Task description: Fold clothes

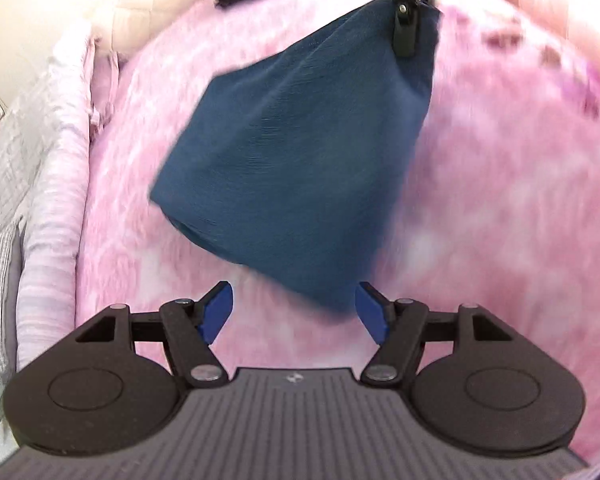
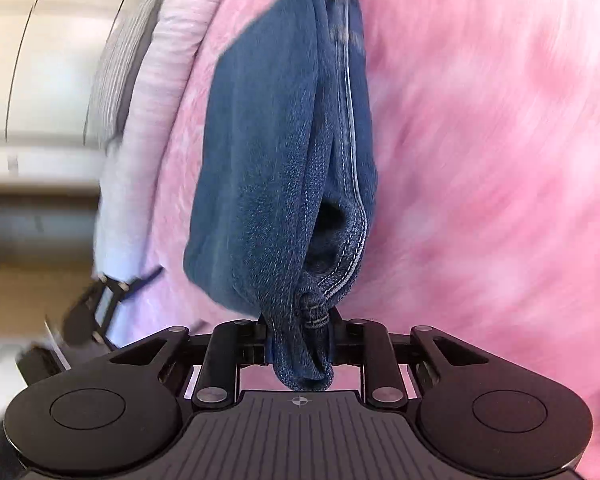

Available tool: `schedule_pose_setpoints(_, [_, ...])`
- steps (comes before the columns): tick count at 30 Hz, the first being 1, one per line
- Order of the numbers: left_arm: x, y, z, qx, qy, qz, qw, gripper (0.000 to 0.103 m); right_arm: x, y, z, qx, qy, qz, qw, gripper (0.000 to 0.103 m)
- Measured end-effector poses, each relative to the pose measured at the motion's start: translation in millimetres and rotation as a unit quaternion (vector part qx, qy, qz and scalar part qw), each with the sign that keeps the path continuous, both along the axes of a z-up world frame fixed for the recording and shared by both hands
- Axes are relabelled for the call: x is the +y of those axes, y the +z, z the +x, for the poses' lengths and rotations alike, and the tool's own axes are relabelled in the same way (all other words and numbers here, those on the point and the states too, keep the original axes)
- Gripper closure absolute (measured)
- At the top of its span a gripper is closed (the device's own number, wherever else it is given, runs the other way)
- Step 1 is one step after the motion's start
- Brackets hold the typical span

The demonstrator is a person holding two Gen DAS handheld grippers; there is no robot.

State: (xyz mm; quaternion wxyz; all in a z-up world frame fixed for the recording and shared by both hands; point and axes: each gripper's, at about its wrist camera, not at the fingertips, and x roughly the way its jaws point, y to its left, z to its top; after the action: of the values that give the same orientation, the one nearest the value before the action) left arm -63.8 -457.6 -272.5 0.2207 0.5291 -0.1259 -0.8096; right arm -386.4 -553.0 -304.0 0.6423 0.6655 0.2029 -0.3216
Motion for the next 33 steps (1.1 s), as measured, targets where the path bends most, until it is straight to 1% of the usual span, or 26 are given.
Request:
schedule_pose_setpoints(2, [1.2,4.5,-17.0,0.012,-0.004,0.002,0.9999,0.039,-20.4,20.7,-42.2,0.056,0.05,-0.024,0.997,0.081])
schedule_pose_setpoints(3, [1.7,6.7,-25.5,0.017,-0.006,0.003,0.9998,0.039,-31.7,27.4,-62.0,0.077,0.07,-0.031,0.994,0.08])
schedule_pose_setpoints(6, [-12.6,-2.0,-51.5,0.004,-0.01,-0.005,0.9999,0.039,-62.6,38.4,-106.3,0.126,0.125,-0.051,0.983,0.078])
schedule_pose_setpoints(8, [-24.3,-9.6,-66.0,-0.011,-0.011,-0.012,0.9998,0.039,-76.1,33.1,-118.1,0.144,0.147,-0.06,0.977,0.075])
schedule_pose_setpoints(10, [-34.4,-19.0,-77.4,-0.041,-0.03,-0.04,0.9979,0.039,-78.4,30.7,-118.8,0.158,0.167,-0.073,0.97,0.072])
schedule_pose_setpoints(11, [-39.7,-25.0,-80.8,-0.051,-0.05,-0.049,0.9963,0.039,-74.7,33.2,-119.7,0.165,0.173,-0.088,0.967,0.065])
schedule_pose_setpoints(12, [-45.0,-31.0,-84.2,-0.061,-0.07,-0.059,0.994,0.039,-65.3,35.6,-124.0,0.173,0.167,-0.103,0.965,0.058])
schedule_pose_setpoints(13, [-50.2,-37.0,-87.6,-0.071,-0.09,-0.068,0.9911,0.039,-52.1,36.8,-130.6,0.179,0.146,-0.115,0.966,0.053])
schedule_pose_setpoints(14, [-55.5,-43.0,-91.0,-0.081,-0.11,-0.077,0.9876,0.039,-38.1,37.3,-137.4,0.175,0.115,-0.12,0.97,0.044])
schedule_pose_setpoints(15, [-60.7,-49.0,-94.4,-0.091,-0.13,-0.086,0.9836,0.039,-25.3,36.5,-146.1,0.162,0.077,-0.119,0.976,0.038])
schedule_pose_setpoints(17, [-71.3,-60.9,-101.3,-0.11,-0.17,-0.104,0.9737,0.039,-0.9,32.9,-168.6,0.126,-0.006,-0.106,0.986,0.035])
schedule_pose_setpoints(18, [-76.5,-66.9,-104.7,-0.12,-0.19,-0.113,0.9678,0.039,9.2,27.2,-172.2,0.107,-0.046,-0.095,0.989,0.035])
schedule_pose_setpoints(20, [-86.9,-78.8,-111.4,-0.139,-0.229,-0.131,0.9546,0.038,30.0,13.2,-174.2,0.074,-0.12,-0.079,0.987,0.035])
schedule_pose_setpoints(22, [-91.3,-87.7,-114.7,-0.153,-0.246,-0.109,0.9509,0.039,41.6,-2.8,-172.8,0.043,-0.188,-0.068,0.979,0.035])
schedule_pose_setpoints(24, [-91.8,-92.7,-115.7,-0.156,-0.251,-0.102,0.9499,0.038,41.8,-18.6,-171.3,0.007,-0.248,-0.061,0.967,0.035])
schedule_pose_setpoints(25, [-92.3,-92.2,-117.2,-0.154,-0.244,-0.097,0.9524,0.038,37.2,-26.3,-170.2,-0.001,-0.268,-0.051,0.962,0.036])
schedule_pose_setpoints(26, [-92.9,-91.7,-118.7,-0.152,-0.238,-0.092,0.9549,0.038,29.7,-31.1,-171.0,-0.003,-0.279,-0.038,0.96,0.054])
schedule_pose_setpoints(27, [-93.4,-91.2,-120.3,-0.15,-0.231,-0.087,0.9574,0.038,19.9,-32.7,-173.6,-0.002,-0.28,-0.027,0.96,0.062])
schedule_pose_setpoints(28, [-92.7,-88.8,-123.8,-0.145,-0.219,-0.077,0.9619,0.038,8.5,-31.4,-177.2,0.005,-0.269,-0.018,0.963,0.069])
schedule_pose_setpoints(30, [-91.3,-84.1,-131.0,-0.135,-0.194,-0.057,0.97,0.038,-19.3,-24.1,-189.3,0.016,-0.232,-0.016,0.972,0.076])
schedule_pose_setpoints(33, [-86.6,-74.8,-149.8,-0.111,-0.149,-0.024,0.9823,0.038,-65.9,-12.6,-214.8,0.031,-0.198,-0.031,0.979,0.077])
